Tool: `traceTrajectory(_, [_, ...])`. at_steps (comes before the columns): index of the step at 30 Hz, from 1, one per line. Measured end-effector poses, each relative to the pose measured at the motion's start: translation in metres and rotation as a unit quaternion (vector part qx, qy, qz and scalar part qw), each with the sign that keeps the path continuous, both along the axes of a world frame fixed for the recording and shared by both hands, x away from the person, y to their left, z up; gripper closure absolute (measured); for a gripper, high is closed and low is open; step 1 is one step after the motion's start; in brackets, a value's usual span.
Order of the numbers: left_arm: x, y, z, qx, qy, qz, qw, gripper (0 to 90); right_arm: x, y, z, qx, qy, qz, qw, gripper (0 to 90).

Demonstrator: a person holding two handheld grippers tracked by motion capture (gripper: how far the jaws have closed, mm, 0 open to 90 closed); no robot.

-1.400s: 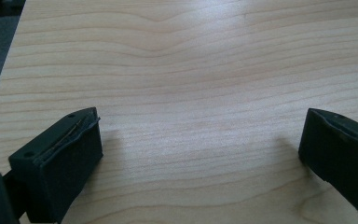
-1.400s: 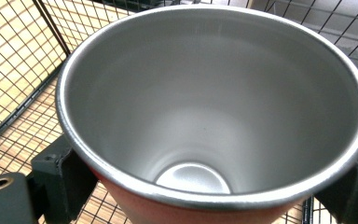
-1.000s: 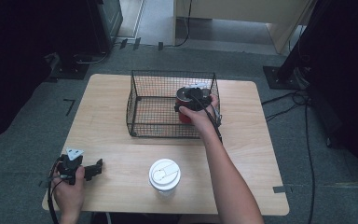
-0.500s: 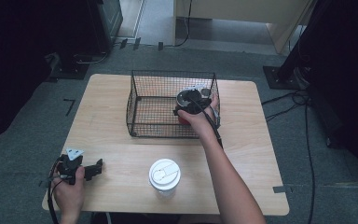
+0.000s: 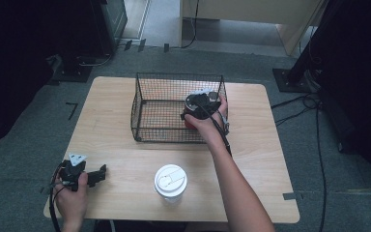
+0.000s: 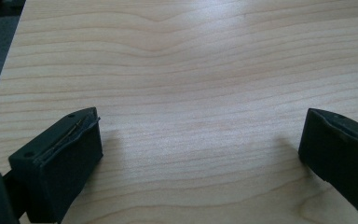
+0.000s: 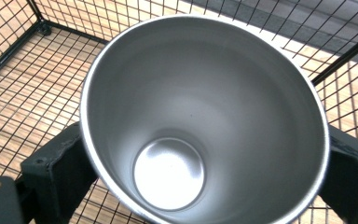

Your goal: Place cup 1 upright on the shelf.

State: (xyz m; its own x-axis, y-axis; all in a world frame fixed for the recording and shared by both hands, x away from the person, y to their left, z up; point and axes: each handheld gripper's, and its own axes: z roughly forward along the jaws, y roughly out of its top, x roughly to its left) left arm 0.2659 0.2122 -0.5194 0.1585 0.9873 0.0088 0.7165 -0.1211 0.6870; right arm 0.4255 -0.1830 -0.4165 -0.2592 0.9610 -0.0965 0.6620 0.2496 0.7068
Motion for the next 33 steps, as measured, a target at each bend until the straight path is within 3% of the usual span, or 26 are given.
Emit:
traceTrajectory(8, [0.000, 0.000, 0.000, 0.000, 0.000, 0.000, 1.0000, 0.0, -0.005, 0.002, -0.003, -0.009, -0.017, -0.027, 0.9994, 5.2])
traceTrajectory(19, [0.000, 0.000, 0.000, 0.000, 0.000, 0.000, 1.0000, 0.0, -0.012, 0.001, -0.001, -0.029, -0.044, -0.032, 0.9981, 6.2])
traceTrajectory(33, [0.000, 0.000, 0.000, 0.000, 0.000, 0.000, 1.0000, 0.0, -0.023, -0.005, 0.002, -0.016, -0.048, 0.022, 0.9985, 0.0])
